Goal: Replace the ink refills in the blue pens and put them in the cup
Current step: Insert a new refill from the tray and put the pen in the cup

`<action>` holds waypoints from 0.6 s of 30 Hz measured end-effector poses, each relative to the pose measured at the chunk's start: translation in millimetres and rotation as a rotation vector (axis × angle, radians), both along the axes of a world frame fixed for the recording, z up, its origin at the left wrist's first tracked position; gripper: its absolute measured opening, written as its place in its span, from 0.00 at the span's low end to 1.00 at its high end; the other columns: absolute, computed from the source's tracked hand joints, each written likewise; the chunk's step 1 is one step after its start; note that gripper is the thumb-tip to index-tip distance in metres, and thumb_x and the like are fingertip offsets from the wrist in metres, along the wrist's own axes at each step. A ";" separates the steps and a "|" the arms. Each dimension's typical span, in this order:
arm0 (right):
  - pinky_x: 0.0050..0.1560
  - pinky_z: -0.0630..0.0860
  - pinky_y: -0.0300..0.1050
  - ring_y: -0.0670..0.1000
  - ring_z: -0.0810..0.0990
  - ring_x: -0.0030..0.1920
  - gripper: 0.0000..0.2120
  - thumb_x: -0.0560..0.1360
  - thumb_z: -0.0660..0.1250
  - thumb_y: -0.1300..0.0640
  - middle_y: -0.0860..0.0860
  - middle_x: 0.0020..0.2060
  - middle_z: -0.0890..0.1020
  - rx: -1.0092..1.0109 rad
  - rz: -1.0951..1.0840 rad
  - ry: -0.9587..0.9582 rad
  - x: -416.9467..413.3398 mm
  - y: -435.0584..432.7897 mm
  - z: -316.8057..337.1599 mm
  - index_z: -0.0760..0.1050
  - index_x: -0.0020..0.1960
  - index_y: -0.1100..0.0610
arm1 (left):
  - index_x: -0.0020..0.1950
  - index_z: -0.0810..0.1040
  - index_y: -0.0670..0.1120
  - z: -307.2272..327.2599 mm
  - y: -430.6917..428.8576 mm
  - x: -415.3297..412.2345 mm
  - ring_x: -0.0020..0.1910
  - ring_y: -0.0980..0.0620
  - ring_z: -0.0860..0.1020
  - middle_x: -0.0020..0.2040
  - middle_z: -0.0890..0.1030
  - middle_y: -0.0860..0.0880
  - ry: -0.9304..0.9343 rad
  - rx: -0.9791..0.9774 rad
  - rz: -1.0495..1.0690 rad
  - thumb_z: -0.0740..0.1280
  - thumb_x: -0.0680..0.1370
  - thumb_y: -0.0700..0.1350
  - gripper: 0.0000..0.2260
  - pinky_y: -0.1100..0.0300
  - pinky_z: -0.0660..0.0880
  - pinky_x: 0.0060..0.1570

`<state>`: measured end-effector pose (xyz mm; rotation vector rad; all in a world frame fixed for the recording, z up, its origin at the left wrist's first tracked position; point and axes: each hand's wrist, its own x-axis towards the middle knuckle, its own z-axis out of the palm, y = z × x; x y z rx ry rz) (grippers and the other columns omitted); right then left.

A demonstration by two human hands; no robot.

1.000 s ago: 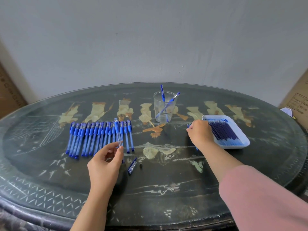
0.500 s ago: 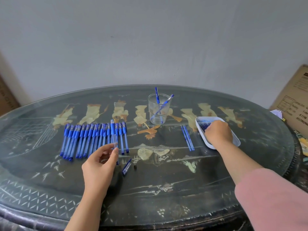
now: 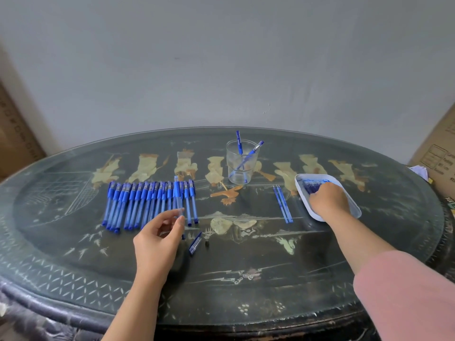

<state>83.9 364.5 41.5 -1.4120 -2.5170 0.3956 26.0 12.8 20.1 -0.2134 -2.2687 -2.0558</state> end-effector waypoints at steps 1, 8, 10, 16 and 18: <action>0.40 0.70 0.47 0.61 0.76 0.42 0.10 0.80 0.58 0.61 0.61 0.42 0.80 -0.015 -0.010 0.084 0.2 -1.5 2.8 0.75 0.45 0.65 | 0.46 0.84 0.55 0.1 -0.3 0.2 0.41 0.46 0.82 0.38 0.83 0.49 -0.001 0.002 -0.002 0.72 0.76 0.43 0.06 0.50 0.80 0.49; 0.44 0.73 0.46 0.50 0.78 0.38 0.09 0.79 0.63 0.60 0.51 0.41 0.84 -0.303 0.165 0.728 11.2 -61.5 33.5 0.78 0.57 0.59 | 0.48 0.84 0.55 0.4 -3.2 5.1 0.41 0.50 0.82 0.39 0.84 0.52 0.015 -0.004 -0.013 0.72 0.75 0.44 0.06 0.51 0.81 0.49; 0.40 0.75 0.44 0.45 0.79 0.36 0.06 0.79 0.65 0.59 0.47 0.39 0.84 -0.469 0.263 0.842 14.0 -92.2 44.4 0.80 0.54 0.56 | 0.48 0.84 0.54 1.7 -4.4 8.5 0.41 0.51 0.83 0.40 0.85 0.53 0.028 -0.002 -0.019 0.72 0.75 0.43 0.06 0.54 0.81 0.49; 0.42 0.82 0.47 0.53 0.85 0.42 0.04 0.80 0.65 0.59 0.54 0.42 0.86 -0.990 0.494 1.020 10.9 -178.4 64.4 0.76 0.54 0.58 | 0.49 0.85 0.50 2.9 -4.2 19.0 0.40 0.56 0.82 0.42 0.85 0.52 0.168 -0.053 -0.042 0.72 0.74 0.38 0.08 0.62 0.79 0.45; 0.46 0.83 0.53 0.57 0.85 0.45 0.06 0.80 0.64 0.58 0.56 0.44 0.86 -1.084 0.513 1.049 7.5 -196.5 69.8 0.73 0.56 0.58 | 0.50 0.86 0.50 2.0 -3.5 22.3 0.40 0.56 0.81 0.42 0.85 0.53 0.256 -0.108 -0.069 0.73 0.74 0.37 0.09 0.64 0.78 0.44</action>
